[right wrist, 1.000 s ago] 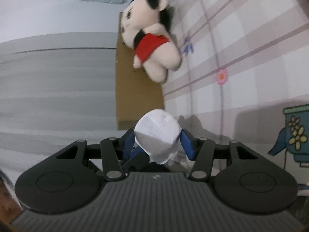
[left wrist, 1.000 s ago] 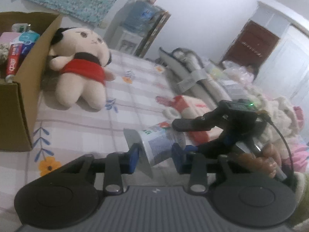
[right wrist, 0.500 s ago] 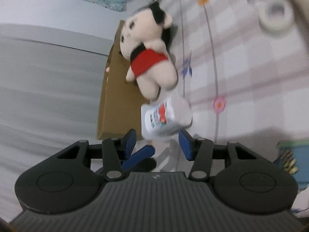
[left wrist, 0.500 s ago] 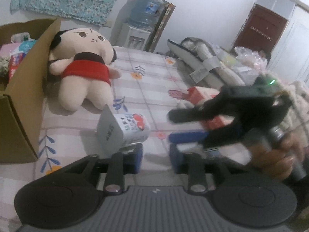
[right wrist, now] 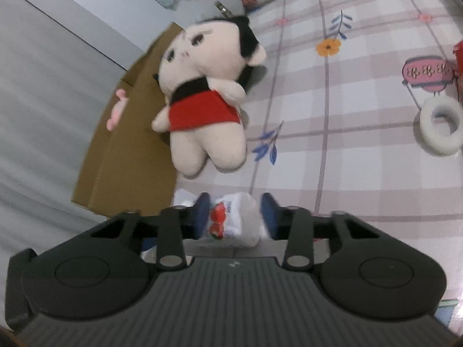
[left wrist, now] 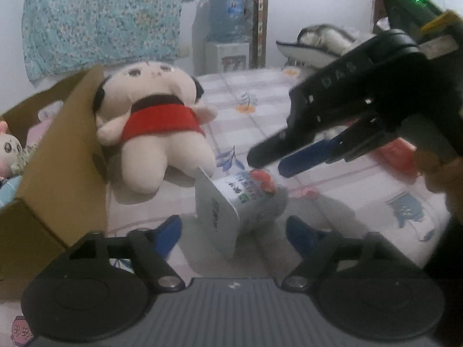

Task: Organize soft objects
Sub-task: 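Grasp the white cup with the right tool and pass it to the left tool, then hold the white cup with the left tool while the right tool releases it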

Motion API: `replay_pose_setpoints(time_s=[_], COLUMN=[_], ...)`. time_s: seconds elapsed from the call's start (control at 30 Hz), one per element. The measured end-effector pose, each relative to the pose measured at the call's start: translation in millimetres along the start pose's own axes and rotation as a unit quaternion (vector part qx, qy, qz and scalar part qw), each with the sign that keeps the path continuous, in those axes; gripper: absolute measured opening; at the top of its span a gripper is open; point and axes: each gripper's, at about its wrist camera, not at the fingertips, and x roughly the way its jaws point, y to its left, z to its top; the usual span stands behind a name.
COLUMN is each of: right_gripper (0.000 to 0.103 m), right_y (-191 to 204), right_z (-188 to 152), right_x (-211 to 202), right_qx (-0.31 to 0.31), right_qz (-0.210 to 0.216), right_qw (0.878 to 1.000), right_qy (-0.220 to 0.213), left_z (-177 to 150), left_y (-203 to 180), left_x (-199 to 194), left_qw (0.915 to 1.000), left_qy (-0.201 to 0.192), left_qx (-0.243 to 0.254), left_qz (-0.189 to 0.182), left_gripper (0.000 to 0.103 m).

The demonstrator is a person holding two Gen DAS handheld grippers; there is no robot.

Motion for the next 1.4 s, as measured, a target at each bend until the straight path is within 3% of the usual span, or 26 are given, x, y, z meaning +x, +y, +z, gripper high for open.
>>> replay_pose_setpoints(time_s=[0.03, 0.07, 0.17, 0.27, 0.53, 0.8, 0.97, 1.1, 1.27, 1.4], right_gripper=[0.027, 0.025, 0.025, 0.024, 0.025, 0.028, 0.028, 0.031, 0.035, 0.047], right_y=[-2, -5, -15, -37, -63, -62, -72, -81, -88, -77], right_z=[-2, -3, -4, -6, -21, -20, -21, -24, -24, -24], right_x=[2, 4, 5, 7, 24, 15, 4, -11, -29, -50], right_qx=[0.009, 0.021, 0.055, 0.117, 0.214, 0.188, 0.182, 0.173, 0.156, 0.108], right_qz=[0.010, 0.021, 0.045, 0.089, 0.167, 0.151, 0.123, 0.108, 0.092, 0.067], right_qw=[1.000, 1.000, 0.997, 0.989, 0.961, 0.970, 0.976, 0.979, 0.982, 0.988], right_qy=[0.001, 0.003, 0.003, 0.012, 0.045, 0.029, 0.011, -0.012, -0.045, -0.083], left_z=[1, 2, 4, 5, 7, 15, 19, 21, 21, 20], left_y=[0, 1, 5, 1, -21, -45, -81, -98, -96, -88], left_x=[7, 11, 17, 16, -4, -13, -17, -9, -15, -19], left_qw=[1.0000, 0.9999, 0.9993, 0.9996, 0.9981, 0.9921, 0.9818, 0.9810, 0.9817, 0.9831], left_qy=[0.007, 0.012, 0.020, 0.019, 0.009, 0.006, -0.030, -0.013, -0.030, -0.037], left_qx=[0.000, -0.003, -0.022, -0.019, 0.041, 0.097, 0.176, 0.189, 0.184, 0.170], left_qz=[0.004, 0.000, -0.021, -0.014, 0.046, 0.079, 0.065, 0.042, 0.038, 0.058], left_gripper=[0.054, 0.052, 0.050, 0.050, 0.051, 0.049, 0.050, 0.053, 0.071, 0.084])
